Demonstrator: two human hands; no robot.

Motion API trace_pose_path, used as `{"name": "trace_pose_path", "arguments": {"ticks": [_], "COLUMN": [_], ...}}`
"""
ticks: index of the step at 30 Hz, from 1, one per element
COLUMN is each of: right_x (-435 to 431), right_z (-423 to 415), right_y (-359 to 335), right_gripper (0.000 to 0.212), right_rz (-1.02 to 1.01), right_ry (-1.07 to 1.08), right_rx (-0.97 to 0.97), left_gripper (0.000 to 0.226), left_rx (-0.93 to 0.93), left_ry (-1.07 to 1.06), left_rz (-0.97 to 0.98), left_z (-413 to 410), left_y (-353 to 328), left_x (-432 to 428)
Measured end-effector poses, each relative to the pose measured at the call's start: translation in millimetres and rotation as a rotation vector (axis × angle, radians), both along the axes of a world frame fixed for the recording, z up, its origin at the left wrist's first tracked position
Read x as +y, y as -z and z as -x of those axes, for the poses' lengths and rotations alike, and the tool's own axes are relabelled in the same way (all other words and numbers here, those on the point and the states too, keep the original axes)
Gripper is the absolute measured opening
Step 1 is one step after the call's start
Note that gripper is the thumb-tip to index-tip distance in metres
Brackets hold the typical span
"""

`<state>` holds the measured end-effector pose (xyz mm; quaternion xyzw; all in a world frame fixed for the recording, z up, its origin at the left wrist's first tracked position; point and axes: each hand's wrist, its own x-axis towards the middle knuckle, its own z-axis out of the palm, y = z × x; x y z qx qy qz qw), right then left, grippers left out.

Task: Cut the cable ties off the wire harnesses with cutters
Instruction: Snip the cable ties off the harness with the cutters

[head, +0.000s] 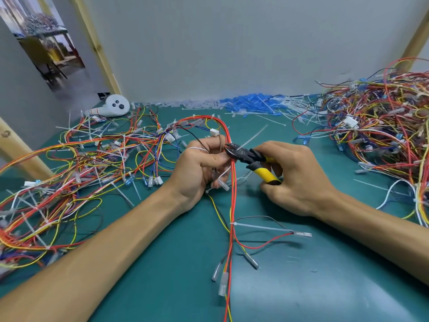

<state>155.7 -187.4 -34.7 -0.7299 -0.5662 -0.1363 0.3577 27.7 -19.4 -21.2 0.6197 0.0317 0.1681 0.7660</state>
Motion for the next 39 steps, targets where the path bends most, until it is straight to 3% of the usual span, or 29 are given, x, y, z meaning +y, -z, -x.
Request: {"name": "trace_pose_path", "arguments": {"ticks": [19, 25, 31, 39], "right_x": [-2.8, -1.4, -0.7, -2.1], "right_z": [5.0, 2.4, -0.7, -0.2], "right_y": [-4.8, -2.6, -2.5, -2.2], "right_gripper": [0.015, 0.040, 0.013, 0.023], "right_rz": [0.018, 0.018, 0.015, 0.007], "right_ry": [-0.023, -0.035, -0.042, -0.045], "right_rx": [0.021, 0.034, 0.075, 0.079], "left_gripper": [0.011, 0.012, 0.010, 0.011], "left_rx": [0.010, -0.010, -0.010, -0.020], "left_ry": [-0.045, -0.040, -0.037, -0.031], "left_rz": [0.004, 0.008, 0.007, 0.004], "left_z": [0.8, -0.7, -1.2, -1.8], "left_y": [-2.1, 0.2, -0.2, 2.7], "left_x": [-4.5, -3.2, -1.7, -1.3]}}
